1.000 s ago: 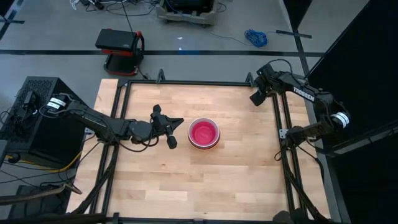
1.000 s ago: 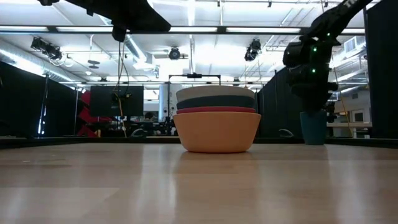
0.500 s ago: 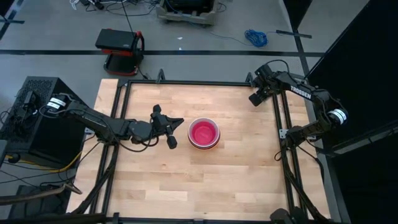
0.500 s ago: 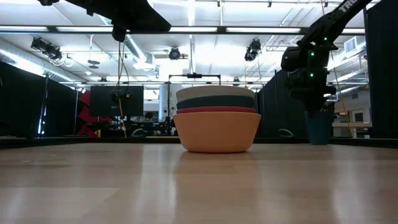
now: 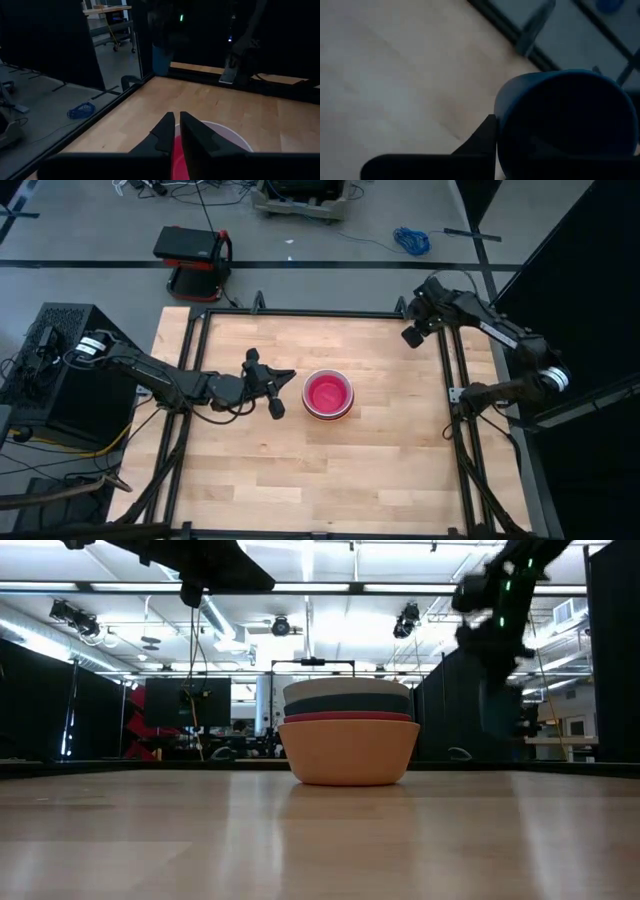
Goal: Nest bowls inside each other
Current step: Move the blue cup to the center of the table
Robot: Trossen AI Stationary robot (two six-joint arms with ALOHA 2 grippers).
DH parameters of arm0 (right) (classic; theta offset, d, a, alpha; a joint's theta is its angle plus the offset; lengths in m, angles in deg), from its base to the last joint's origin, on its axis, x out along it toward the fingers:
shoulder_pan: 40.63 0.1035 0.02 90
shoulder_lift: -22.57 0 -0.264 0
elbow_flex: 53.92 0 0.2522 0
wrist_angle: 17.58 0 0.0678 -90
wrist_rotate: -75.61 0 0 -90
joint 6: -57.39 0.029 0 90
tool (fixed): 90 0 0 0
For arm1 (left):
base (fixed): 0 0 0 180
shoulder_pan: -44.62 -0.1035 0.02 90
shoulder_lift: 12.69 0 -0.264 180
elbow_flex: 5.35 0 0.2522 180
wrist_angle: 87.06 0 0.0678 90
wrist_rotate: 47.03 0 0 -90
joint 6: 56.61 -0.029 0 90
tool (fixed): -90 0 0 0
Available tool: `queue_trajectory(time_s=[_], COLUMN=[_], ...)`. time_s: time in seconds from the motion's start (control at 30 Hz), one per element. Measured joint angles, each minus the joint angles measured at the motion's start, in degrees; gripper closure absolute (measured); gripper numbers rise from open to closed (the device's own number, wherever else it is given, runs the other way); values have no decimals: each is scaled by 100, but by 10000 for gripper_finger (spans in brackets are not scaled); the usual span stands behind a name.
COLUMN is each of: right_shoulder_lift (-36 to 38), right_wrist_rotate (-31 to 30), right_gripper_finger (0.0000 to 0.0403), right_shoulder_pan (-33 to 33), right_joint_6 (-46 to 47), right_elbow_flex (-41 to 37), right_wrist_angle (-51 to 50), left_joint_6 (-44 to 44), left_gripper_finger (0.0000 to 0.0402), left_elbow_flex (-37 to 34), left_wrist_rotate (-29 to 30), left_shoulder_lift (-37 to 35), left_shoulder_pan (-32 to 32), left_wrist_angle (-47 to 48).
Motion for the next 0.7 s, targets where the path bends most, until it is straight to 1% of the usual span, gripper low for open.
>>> queue_trajectory(time_s=[0.13, 0.2, 0.3, 0.33, 0.7], right_shoulder_lift=[589, 881, 1220, 1265, 749], right_wrist_rotate=[652, 1038, 1355, 1383, 1232], right_gripper_finger=[403, 403, 403, 403, 403], right_shoulder_pan=[703, 1175, 1938, 2182, 4383], right_joint_6=[245, 355, 627, 726, 1185], right_elbow_flex=[443, 516, 531, 531, 531], right_wrist_angle=[-303, -314, -304, -321, -524], left_joint_6=[-7, -25, -28, -30, -19], left_gripper_finger=[386, 385, 385, 386, 385], left_elbow_flex=[0, -1, 0, 0, 0], left_wrist_rotate=[0, 0, 0, -1, -21], left_shoulder_lift=[0, 1, 0, 2, 1], left_shoulder_pan=[0, 0, 0, 0, 0], left_wrist_angle=[5, 5, 5, 5, 3])
